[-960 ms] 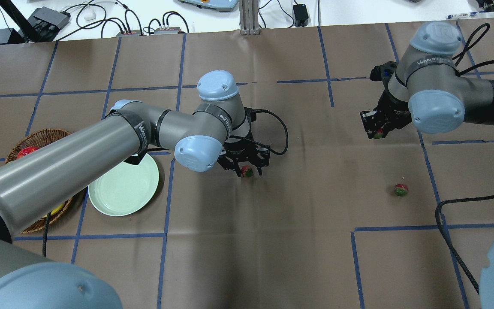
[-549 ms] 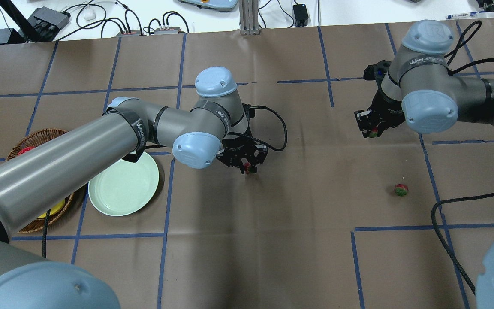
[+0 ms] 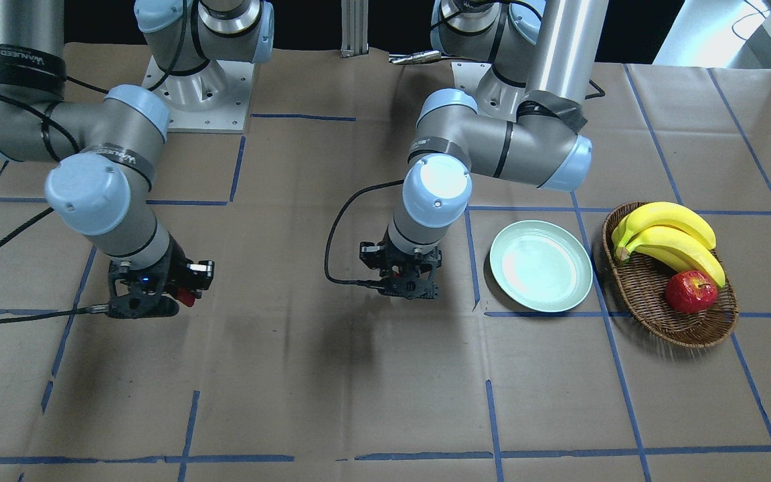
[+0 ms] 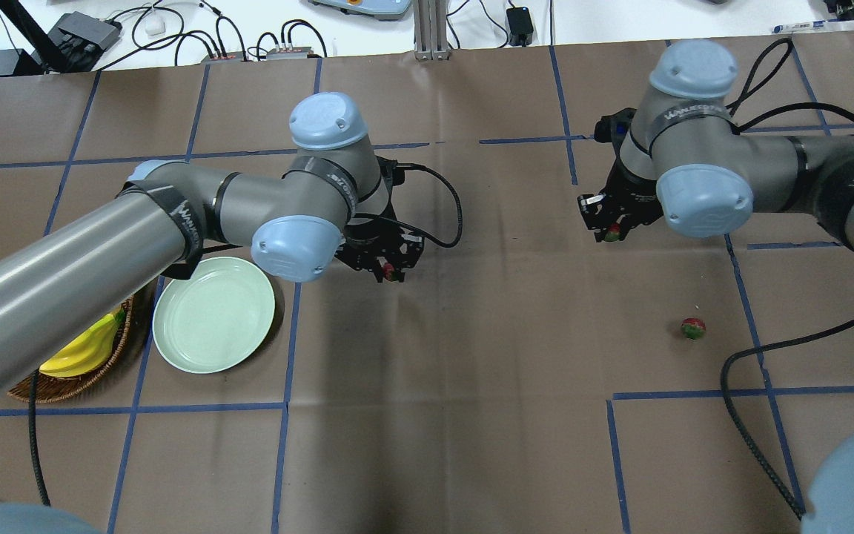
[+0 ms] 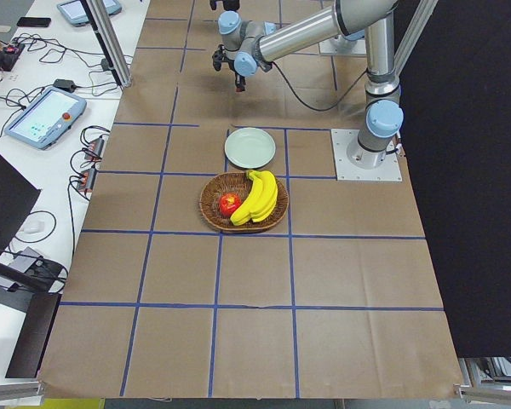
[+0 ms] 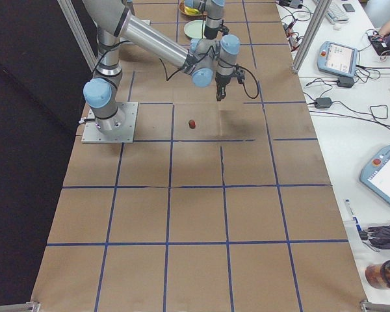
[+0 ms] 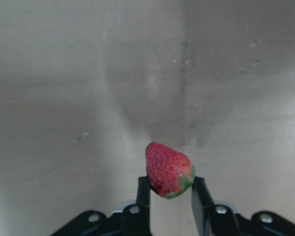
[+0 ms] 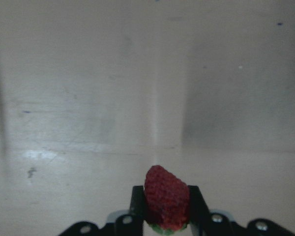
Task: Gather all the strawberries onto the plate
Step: 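Place the strawberry on the plate with the left gripper while the right carries another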
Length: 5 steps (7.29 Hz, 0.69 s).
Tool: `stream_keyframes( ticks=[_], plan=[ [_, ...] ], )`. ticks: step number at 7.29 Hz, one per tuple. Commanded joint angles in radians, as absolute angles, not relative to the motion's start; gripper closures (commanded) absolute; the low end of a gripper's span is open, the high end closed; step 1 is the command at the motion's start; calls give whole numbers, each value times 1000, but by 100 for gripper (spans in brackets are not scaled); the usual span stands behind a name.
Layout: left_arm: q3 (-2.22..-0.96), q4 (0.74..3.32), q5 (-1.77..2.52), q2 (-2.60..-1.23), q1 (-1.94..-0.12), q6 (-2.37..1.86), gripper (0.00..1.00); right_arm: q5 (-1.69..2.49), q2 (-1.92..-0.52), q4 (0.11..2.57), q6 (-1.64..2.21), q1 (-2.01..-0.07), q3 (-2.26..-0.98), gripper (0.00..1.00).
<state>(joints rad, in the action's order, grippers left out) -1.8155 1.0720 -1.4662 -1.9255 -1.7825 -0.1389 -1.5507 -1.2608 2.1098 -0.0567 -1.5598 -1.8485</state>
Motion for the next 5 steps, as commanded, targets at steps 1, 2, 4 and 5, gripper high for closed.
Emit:
stream_keyframes(
  ticks=[1, 2, 4, 5],
  plan=[
    [-1934, 1078, -1595, -1782, -1645, 71, 100, -1539, -1253, 2117, 128, -1722, -1848, 97],
    [-1994, 1078, -1639, -1735, -1579, 160, 100, -1523, -1252, 2118, 221, -1783, -1848, 97],
    [-2068, 1059, -1692, -1713, -1466, 340, 100, -1499, -1215, 2155, 355, -1891, -1848, 97],
    [-2068, 1060, -1692, -1723, -1422, 377, 100, -1499, -1172, 2228, 409, -1942, -1848, 96]
  ],
)
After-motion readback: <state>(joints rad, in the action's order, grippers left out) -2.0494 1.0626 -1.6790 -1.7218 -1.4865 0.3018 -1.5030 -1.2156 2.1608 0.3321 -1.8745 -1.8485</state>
